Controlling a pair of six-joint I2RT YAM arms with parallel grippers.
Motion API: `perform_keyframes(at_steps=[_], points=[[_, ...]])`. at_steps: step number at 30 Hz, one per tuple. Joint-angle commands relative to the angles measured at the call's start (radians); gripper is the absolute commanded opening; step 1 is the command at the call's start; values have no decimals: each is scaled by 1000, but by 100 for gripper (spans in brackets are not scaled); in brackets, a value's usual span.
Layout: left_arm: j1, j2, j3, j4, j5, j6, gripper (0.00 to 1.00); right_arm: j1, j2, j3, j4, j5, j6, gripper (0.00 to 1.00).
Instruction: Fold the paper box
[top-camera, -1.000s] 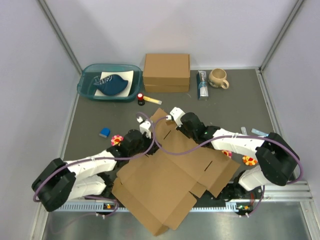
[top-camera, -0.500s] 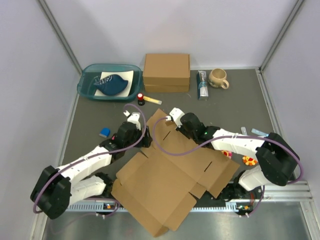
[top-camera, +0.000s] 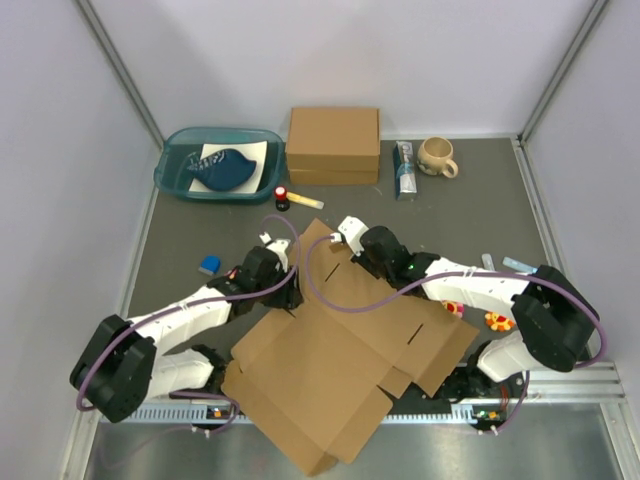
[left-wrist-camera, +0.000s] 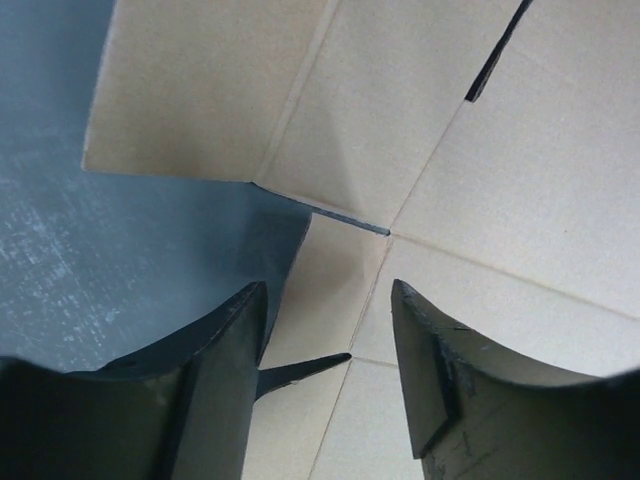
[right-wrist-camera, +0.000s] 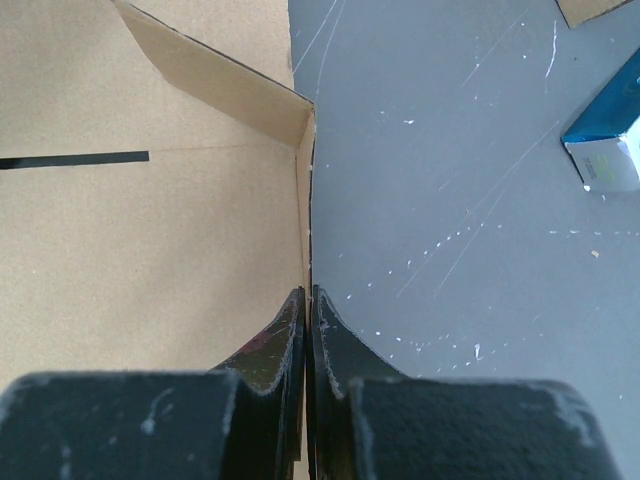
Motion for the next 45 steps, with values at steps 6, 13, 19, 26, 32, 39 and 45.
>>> perform_keyframes(at_steps=[6, 13, 19, 26, 32, 39, 45], points=[[2, -10, 20, 73, 90, 1, 34, 19, -21, 21, 21, -12, 18, 0], [-66, -69, -24, 223, 69, 14, 15, 26, -34, 31, 7, 8, 15, 0], [-232, -69, -69, 334, -167, 37, 0, 34, -37, 42, -15, 23, 12, 0], [-390, -29, -92, 380, -399, 92, 0, 40, -49, 47, -36, 43, 5, 0], [-600, 37, -148, 532, -716, 159, 6, 49, -60, 47, -50, 64, 7, 0], [-818, 297, -81, 639, -988, 187, 9, 61, -61, 45, -62, 77, 7, 0], [-898, 457, 85, 431, -1184, 87, 21, 69, -70, 39, -73, 86, 7, 0]])
